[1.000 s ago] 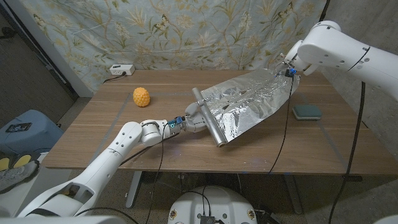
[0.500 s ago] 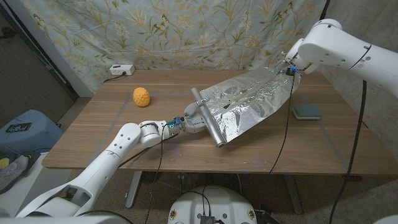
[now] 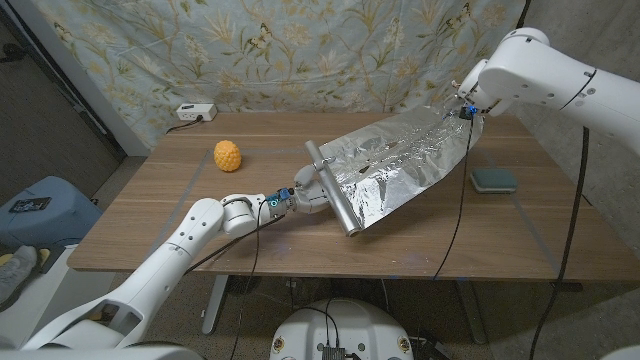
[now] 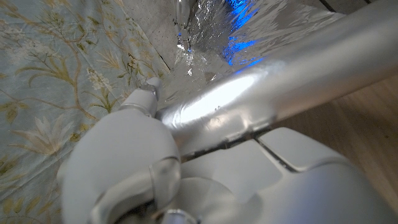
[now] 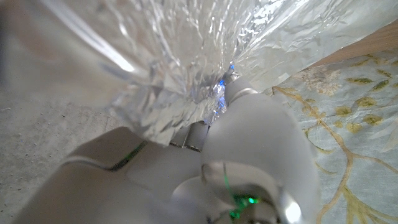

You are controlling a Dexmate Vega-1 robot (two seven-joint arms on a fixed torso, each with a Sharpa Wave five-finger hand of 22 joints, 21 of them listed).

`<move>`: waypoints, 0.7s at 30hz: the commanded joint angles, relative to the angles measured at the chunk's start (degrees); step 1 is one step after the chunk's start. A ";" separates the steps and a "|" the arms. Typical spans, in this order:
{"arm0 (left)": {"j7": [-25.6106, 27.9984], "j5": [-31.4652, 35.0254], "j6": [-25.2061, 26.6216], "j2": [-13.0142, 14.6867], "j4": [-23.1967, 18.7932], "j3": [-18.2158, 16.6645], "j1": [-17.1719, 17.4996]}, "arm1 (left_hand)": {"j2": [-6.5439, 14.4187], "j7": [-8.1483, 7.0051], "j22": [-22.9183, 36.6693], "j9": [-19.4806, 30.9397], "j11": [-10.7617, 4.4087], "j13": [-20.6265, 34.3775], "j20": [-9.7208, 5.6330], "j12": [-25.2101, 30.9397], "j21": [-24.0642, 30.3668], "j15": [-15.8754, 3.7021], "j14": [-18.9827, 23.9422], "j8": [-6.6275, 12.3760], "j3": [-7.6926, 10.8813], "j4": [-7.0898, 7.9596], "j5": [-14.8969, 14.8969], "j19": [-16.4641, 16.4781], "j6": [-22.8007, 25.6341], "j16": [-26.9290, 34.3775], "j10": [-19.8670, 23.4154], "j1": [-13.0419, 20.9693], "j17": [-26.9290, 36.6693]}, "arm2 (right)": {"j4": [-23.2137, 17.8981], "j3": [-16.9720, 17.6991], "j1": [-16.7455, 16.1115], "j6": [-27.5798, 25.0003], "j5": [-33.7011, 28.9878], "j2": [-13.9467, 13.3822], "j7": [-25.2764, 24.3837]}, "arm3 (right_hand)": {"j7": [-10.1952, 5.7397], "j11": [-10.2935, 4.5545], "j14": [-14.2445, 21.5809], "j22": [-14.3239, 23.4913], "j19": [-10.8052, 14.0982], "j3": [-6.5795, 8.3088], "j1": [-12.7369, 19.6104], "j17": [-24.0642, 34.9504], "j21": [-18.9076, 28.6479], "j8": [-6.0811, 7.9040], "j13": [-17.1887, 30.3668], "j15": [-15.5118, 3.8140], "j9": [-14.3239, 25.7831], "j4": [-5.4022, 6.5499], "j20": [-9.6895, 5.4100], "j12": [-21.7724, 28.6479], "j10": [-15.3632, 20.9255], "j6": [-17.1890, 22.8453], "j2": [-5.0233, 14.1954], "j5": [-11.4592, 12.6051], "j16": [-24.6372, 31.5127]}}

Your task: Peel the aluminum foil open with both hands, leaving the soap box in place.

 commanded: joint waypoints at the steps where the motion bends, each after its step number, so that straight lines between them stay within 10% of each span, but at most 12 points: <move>1: -0.06 -0.68 0.12 1.20 -0.97 -0.16 0.60 | 0.24 0.01 0.13 0.10 -0.13 0.09 -0.12 0.29 0.10 0.05 0.46 0.12 0.55 -0.12 0.12 0.32 0.43 0.22 0.60 -0.03 0.02 | -0.15 -0.45 0.65 0.00 3.96 -0.24 -3.60 | -0.02 -0.39 0.86 0.00 -0.34 0.28 0.61 0.19 0.66 -0.19 -0.02 -2.47 0.27 -0.20 -0.35 -0.23 0.02 0.30 0.20 0.25 -0.08; 21: 0.59 -1.61 0.03 2.53 -2.37 0.17 1.37 | 0.28 -0.01 0.13 0.07 -0.12 0.04 -0.12 0.36 0.02 0.09 0.44 0.09 0.65 -0.15 0.13 0.41 0.58 0.32 0.64 -0.02 0.02 | -1.24 0.97 -0.20 0.00 5.14 -1.85 -5.37 | -0.02 -0.39 0.92 -0.08 -0.60 0.26 0.50 0.33 1.41 -0.30 -0.06 -2.30 0.31 -0.11 -0.39 -0.41 -0.01 0.37 0.25 0.24 -0.35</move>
